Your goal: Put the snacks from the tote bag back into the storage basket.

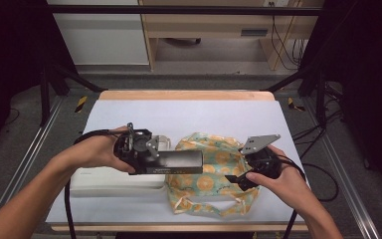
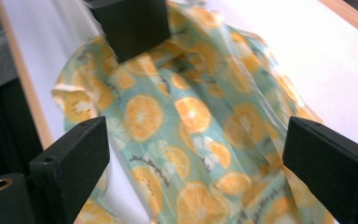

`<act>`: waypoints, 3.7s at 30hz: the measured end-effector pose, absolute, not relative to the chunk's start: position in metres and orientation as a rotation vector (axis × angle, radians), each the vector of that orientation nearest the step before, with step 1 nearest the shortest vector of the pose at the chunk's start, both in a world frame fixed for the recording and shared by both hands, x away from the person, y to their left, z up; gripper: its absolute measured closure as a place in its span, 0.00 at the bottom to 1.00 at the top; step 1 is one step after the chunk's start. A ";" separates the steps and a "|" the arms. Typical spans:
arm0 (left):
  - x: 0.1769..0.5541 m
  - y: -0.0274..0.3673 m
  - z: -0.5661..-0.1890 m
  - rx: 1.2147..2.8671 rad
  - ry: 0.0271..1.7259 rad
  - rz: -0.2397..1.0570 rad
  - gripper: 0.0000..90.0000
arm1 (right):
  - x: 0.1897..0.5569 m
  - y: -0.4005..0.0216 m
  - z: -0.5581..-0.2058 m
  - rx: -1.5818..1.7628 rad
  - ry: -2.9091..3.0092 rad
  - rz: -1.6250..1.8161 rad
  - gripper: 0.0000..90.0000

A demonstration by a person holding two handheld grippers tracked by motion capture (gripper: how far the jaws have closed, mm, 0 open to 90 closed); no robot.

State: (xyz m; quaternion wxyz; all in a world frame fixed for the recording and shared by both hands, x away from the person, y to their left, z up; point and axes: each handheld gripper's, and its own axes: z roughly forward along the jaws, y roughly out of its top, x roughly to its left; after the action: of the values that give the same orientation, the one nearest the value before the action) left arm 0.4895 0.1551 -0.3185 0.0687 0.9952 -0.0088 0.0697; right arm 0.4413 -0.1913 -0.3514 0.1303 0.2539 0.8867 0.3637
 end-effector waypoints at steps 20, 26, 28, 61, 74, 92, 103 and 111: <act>0.493 0.188 -0.304 2.990 0.018 0.261 0.48 | 0.408 -0.235 -0.389 1.064 2.285 1.089 0.08; 0.495 0.201 -0.302 2.983 0.043 0.273 0.48 | 0.401 -0.248 -0.402 1.160 2.180 1.121 0.08; 0.495 0.205 -0.302 2.980 0.063 0.273 0.48 | 0.399 -0.253 -0.408 1.193 2.146 1.132 0.08; 0.512 0.267 -0.340 2.977 0.107 0.263 0.48 | 0.383 -0.292 -0.458 1.434 1.872 1.089 0.07; 0.512 0.266 -0.356 2.989 0.056 0.225 0.48 | 0.383 -0.295 -0.462 1.437 1.870 1.054 0.07; 0.513 0.269 -0.373 2.979 0.037 0.184 0.48 | 0.383 -0.295 -0.463 1.451 1.888 1.053 0.07; 0.513 0.270 -0.384 2.966 0.036 0.155 0.48 | 0.383 -0.295 -0.464 1.448 1.892 1.049 0.07; 0.514 0.270 -0.391 2.951 0.021 0.141 0.48 | 0.384 -0.294 -0.465 1.440 1.898 1.042 0.07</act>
State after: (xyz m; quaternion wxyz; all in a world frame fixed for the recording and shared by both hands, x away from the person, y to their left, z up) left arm 0.5144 0.2701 -0.3907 0.0933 0.9945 0.0072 0.0476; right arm 0.3837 -0.2937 -0.4649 0.2675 0.5337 0.7033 0.3861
